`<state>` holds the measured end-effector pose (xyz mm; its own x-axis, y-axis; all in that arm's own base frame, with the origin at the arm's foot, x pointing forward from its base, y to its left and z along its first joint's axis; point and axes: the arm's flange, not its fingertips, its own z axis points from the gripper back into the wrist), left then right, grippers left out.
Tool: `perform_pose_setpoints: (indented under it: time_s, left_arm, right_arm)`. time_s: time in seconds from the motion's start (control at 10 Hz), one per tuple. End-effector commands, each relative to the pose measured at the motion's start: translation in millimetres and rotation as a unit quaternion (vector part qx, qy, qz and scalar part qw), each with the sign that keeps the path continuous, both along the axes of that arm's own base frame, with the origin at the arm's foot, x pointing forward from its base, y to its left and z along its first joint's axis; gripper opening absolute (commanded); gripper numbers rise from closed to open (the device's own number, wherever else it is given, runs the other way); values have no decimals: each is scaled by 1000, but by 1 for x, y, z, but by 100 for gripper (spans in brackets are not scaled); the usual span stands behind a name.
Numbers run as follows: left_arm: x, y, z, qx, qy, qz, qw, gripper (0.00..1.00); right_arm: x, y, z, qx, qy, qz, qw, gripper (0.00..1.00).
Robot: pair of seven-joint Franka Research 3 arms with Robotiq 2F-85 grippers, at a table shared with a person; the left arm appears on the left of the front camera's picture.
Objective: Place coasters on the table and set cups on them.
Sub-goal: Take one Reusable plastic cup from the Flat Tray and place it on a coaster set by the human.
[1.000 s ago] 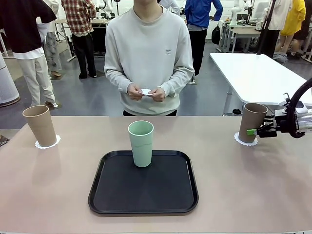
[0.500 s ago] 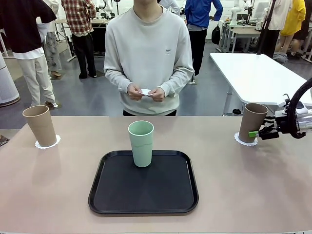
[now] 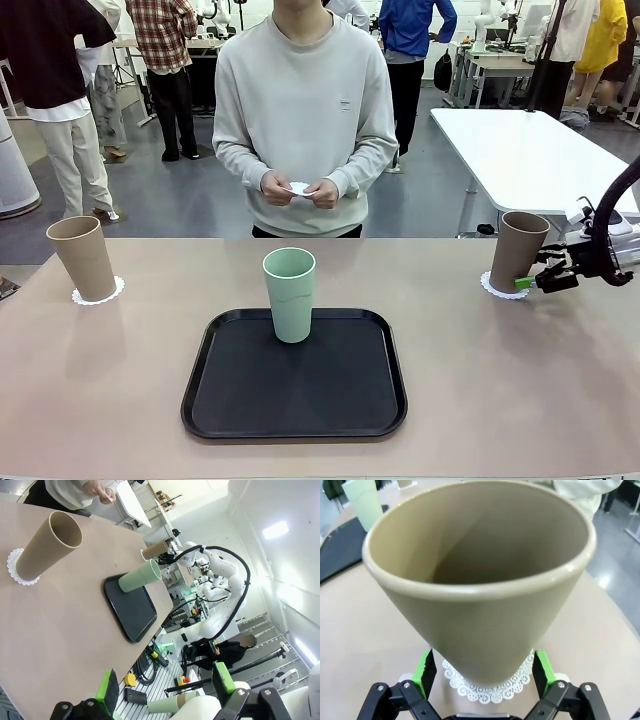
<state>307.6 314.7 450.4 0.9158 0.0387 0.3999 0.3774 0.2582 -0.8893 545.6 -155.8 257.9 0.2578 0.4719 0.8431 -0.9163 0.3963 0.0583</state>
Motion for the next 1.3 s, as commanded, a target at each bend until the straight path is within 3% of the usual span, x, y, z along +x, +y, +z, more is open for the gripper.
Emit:
perform_pose_setpoints:
  time_s: [0.0, 0.2, 0.4, 0.6, 0.8, 0.9, 1.0, 1.2]
  left_arm:
    - [-2, 0, 2, -5, -2, 0, 1000, 100]
    - [-2, 0, 2, -5, -2, 0, 1000, 100]
    - [-2, 0, 2, -5, -2, 0, 1000, 100]
    - [-2, 0, 2, -5, -2, 0, 1000, 100]
    - [-2, 0, 2, -5, -2, 0, 1000, 100]
    - [-2, 0, 2, -5, -2, 0, 1000, 100]
    - [-2, 0, 2, -5, -2, 0, 1000, 100]
    - [-2, 0, 2, -5, -2, 0, 1000, 100]
  right_arm:
    - [6, -4, 1, -21, 29, -4, 999, 100]
    - [0, -12, 8, -62, 60, -23, 996, 100]
    - [-18, -20, 45, -169, 91, -93, 977, 100]
    - [-63, 10, 130, -246, 150, -171, 942, 100]
    - [-101, 52, 219, -267, 176, -187, 929, 100]
    - [-110, 68, 247, -282, 183, -212, 918, 100]
    - [-119, 81, 273, -314, 208, -247, 893, 100]
    - [-134, 99, 320, -321, 203, -281, 881, 100]
